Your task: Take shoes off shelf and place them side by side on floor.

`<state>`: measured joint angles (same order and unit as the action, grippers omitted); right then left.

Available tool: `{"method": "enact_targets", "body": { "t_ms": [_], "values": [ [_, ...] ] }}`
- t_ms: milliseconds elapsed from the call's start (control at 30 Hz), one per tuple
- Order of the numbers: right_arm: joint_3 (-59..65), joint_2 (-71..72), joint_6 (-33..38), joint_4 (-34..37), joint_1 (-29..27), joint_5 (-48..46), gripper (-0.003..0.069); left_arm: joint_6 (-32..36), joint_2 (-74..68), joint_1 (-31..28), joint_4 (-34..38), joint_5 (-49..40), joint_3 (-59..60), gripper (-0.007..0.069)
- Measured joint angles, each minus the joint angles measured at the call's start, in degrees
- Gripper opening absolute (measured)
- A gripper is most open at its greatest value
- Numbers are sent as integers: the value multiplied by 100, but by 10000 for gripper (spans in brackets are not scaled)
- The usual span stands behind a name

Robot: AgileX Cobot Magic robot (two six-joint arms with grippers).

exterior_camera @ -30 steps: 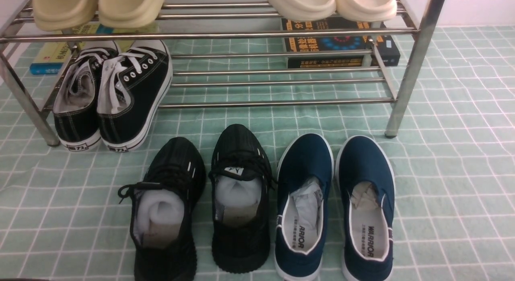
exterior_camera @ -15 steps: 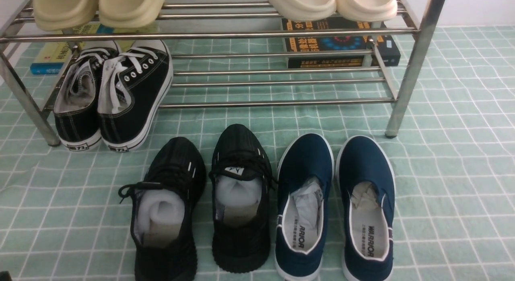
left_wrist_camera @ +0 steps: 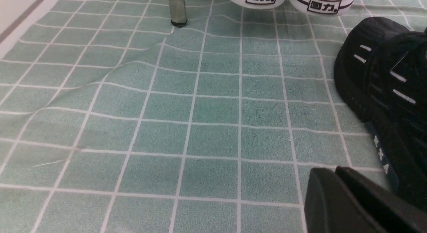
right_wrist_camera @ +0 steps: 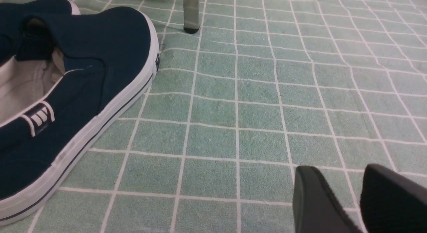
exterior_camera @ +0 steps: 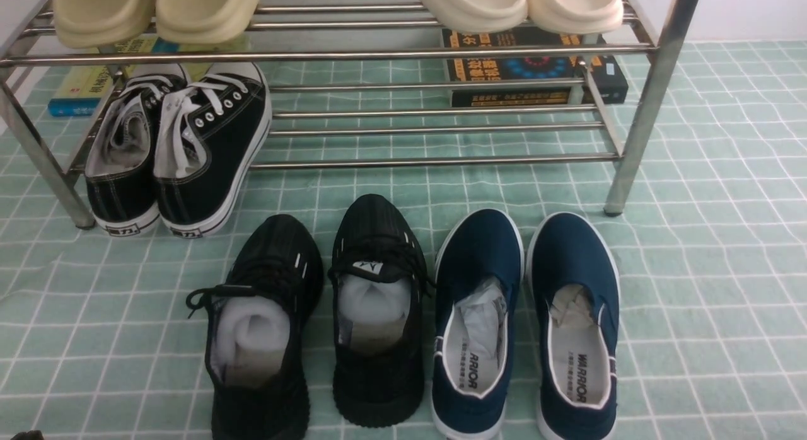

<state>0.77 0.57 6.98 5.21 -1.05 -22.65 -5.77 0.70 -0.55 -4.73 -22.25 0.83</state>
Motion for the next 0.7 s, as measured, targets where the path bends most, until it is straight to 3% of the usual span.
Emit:
{"method": "enact_targets", "body": {
  "t_ms": [700],
  "values": [
    [0, 0, 0, 0, 0, -5, 237, -6, 0, 0, -8, 8, 0, 69]
  ]
}}
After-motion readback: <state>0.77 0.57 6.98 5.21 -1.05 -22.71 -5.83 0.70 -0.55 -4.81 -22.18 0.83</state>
